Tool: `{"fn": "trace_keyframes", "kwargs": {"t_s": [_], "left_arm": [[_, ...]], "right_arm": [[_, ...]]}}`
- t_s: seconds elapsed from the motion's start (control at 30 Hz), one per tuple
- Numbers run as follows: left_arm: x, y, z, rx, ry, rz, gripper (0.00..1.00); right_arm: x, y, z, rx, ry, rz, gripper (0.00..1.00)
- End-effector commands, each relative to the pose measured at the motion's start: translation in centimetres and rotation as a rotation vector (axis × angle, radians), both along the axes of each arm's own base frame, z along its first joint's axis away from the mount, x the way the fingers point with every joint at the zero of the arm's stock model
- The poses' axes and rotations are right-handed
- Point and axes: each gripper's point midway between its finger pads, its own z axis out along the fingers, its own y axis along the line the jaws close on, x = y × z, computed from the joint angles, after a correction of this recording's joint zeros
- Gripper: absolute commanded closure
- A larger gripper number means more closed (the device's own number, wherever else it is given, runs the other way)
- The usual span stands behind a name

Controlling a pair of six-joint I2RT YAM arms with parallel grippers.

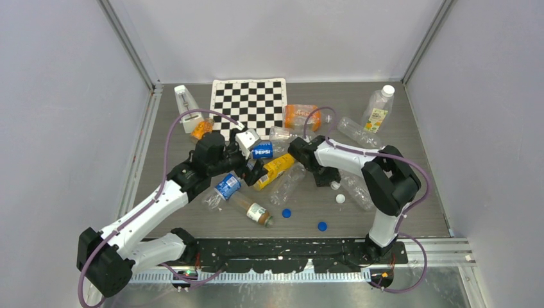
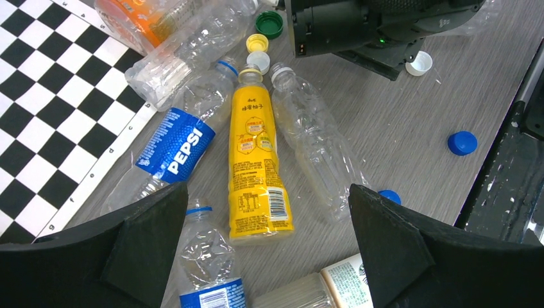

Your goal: Screw on the bottle caps

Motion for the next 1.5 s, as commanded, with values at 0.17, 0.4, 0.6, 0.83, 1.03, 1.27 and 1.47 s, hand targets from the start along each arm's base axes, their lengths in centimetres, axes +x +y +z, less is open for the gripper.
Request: {"fn": "trace_keyframes", "kwargs": {"t_s": [0.17, 0.4, 0.6, 0.83, 1.03, 1.27, 1.47], "left_arm": [[-0.2, 0.0, 0.9, -0.026, -0.026, -0.007, 0.0], [-0.2, 0.1, 1.0, -0.027, -0.027, -0.007, 0.01], [-0.3, 0.1, 0.9, -0.026, -0.026, -0.01, 0.0], [-0.3, 0.1, 1.0, -0.028, -0.027, -0.011, 0.0], [-0.3, 0.0, 1.1, -0.031, -0.028, -0.014, 0.0], [-0.4, 0.0, 1.1, -0.033, -0.028, -0.014, 0.01], [-0.4, 0.1, 1.2, -0.036, -0.031, -0.015, 0.0]], "right_arm": [[1.7, 0.2, 0.1, -0.042, -0.056, 0.024, 0.59], [1.8, 0.2, -0.2, -0.046, -0.054, 0.027, 0.63], [1.8, 0.2, 0.0, -0.043, -0.061, 0.025, 0.71], [1.9, 0.8, 1.5, 0.011, -0.088, 0.017, 0.77], [2.1, 1.8, 2.8, 0.092, -0.122, 0.008, 0.85], [2.4, 3.9, 4.0, 0.24, -0.173, -0.025, 0.9], [2.0, 0.7, 3.8, 0.217, -0.225, -0.188, 0.76]]}}
